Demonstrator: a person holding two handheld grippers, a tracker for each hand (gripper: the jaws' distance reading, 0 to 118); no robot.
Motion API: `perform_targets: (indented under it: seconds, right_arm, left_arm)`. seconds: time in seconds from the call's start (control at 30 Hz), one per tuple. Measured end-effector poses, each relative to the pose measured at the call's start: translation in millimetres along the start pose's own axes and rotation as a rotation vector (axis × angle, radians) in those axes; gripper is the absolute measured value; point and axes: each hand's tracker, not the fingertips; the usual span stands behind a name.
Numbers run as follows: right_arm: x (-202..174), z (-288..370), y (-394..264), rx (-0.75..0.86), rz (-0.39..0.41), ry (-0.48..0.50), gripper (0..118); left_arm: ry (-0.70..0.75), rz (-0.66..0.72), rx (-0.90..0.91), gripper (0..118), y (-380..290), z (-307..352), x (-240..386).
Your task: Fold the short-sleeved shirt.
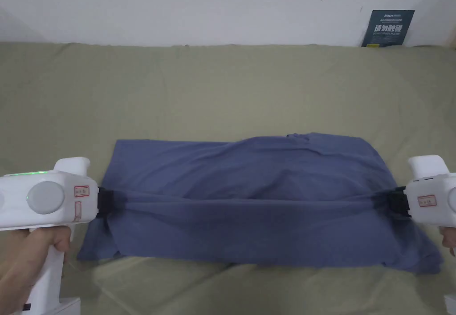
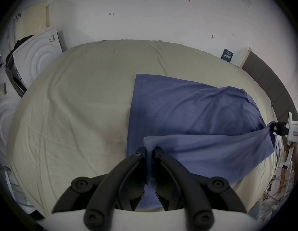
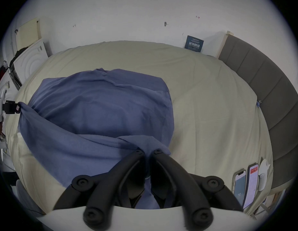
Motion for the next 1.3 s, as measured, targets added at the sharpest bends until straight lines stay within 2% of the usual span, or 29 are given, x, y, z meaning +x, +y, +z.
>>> perform_targets:
  seconds: [0.03, 0.07, 0.1, 0.13, 0.17, 0.23, 0.3, 0.33, 0.37, 0.4, 0.43, 0.47, 0.57, 0.63, 0.77, 0.8, 0.83, 0.87, 0.9, 1.03, 1.1, 1.17, 1.2, 1.23, 1.27, 1.3]
  right_arm:
    - [1.9, -2.0, -1.5, 0.001, -0.027, -0.010, 83]
    - [3.4, -4.2, -1.9, -0.027, -0.045, -0.043, 114]
    - [5.7, -4.1, -4.6, -0.049, -0.052, -0.040, 118]
    - [5.8, 1.2, -8.8, -0.038, -0.072, -0.036, 118]
    - [8.4, 5.6, -19.8, 0.036, -0.091, -0.025, 118]
    - [10.7, 14.8, -35.5, 0.031, -0.092, -0.019, 118]
    - [12.9, 31.5, -48.3, 0.052, -0.119, -0.002, 118]
    - [14.2, 38.5, -57.2, 0.054, -0.130, 0.015, 117]
    - [14.3, 44.8, -70.3, 0.053, -0.150, 0.020, 110]
    - [14.2, 49.9, -82.8, 0.053, -0.162, 0.028, 92]
    - [12.1, 61.5, -90.4, 0.060, -0.173, 0.048, 37]
    - [9.9, 67.1, -103.4, 0.064, -0.182, 0.042, 0]
    - [5.4, 77.0, -126.1, 0.048, -0.189, -0.014, 0]
    - [9.5, 77.4, -134.7, 0.019, -0.192, 0.042, 0]
    - [-0.8, 92.8, -132.2, 0.012, -0.191, 0.026, 0]
    - [-0.1, 94.7, -128.6, 0.011, -0.200, 0.030, 0]
    - [-1.0, 88.8, -135.3, 0.013, -0.207, 0.032, 0]
    - [-2.0, 88.6, -133.8, 0.017, -0.209, 0.031, 0]
    - [-2.5, 88.5, -130.7, 0.016, -0.207, 0.031, 0]
    - [1.3, 80.8, -129.4, 0.024, -0.205, 0.047, 0]
    - [1.1, 79.0, -128.8, 0.028, -0.203, 0.042, 0]
    - [3.8, 78.4, -127.9, 0.024, -0.204, 0.043, 0]
    - [5.2, 78.3, -127.4, 0.021, -0.204, 0.040, 0]
    - [12.7, 71.5, -129.1, 0.013, -0.212, 0.051, 0]
    - [19.6, 68.8, -129.3, 0.018, -0.212, 0.049, 0]
    - [24.5, 67.7, -127.9, 0.019, -0.216, 0.054, 0]
  left_arm:
    - [0.008, -0.001, -0.006, 110, -0.9, -2.7, -1.0]
    - [0.019, 0.000, -0.008, 118, -3.7, -6.0, -2.1]
    - [0.026, 0.012, 0.003, 114, -10.0, 4.1, -7.1]
    - [0.064, -0.015, 0.087, 116, -12.2, 15.5, -13.8]
    - [0.052, 0.036, 0.046, 116, -22.1, 27.8, -19.3]
    - [0.022, 0.060, 0.038, 116, -38.4, 51.7, -32.7]
    - [0.030, 0.054, 0.038, 113, -24.8, 37.4, -24.8]
    - [0.054, 0.035, 0.046, 108, -28.7, 43.3, -24.9]
    - [0.060, 0.022, 0.060, 100, -35.3, 50.9, -25.4]
    - [0.063, 0.010, 0.066, 81, -39.2, 53.6, -25.8]
    - [0.067, 0.011, 0.066, 26, -60.9, 72.2, -31.4]
    - [0.065, 0.014, 0.067, 0, -69.5, 76.9, -32.6]
    - [0.051, 0.040, 0.037, 0, -96.6, 82.1, -38.1]
    - [0.032, 0.060, 0.017, 0, -100.6, 79.5, -39.7]
    - [-0.014, 0.110, 0.049, 0, -83.5, 58.0, -57.5]
    - [-0.030, 0.118, 0.051, 13, -86.1, 63.6, -45.0]
    - [-0.015, 0.120, 0.052, 69, -82.7, 60.1, -40.9]
    - [-0.004, 0.117, 0.033, 113, -76.5, 48.2, -38.4]
    - [0.003, 0.122, -0.019, 118, -74.5, 38.1, -37.4]
    - [0.010, 0.164, -0.006, 114, -43.3, 39.3, -26.2]
    - [0.051, 0.141, -0.024, 108, -69.9, 12.8, -9.5]
    - [0.055, 0.111, -0.037, 66, -74.4, 9.2, 0.9]
    - [0.115, 0.083, -0.039, 32, -72.5, 13.6, -3.5]
    - [0.164, 0.027, 0.005, 3, -73.4, 18.8, -0.2]
    - [0.140, -0.005, 0.050, 3, -73.6, 23.6, -3.9]
    - [0.023, 0.058, 0.012, 3, -73.6, 25.1, -3.4]
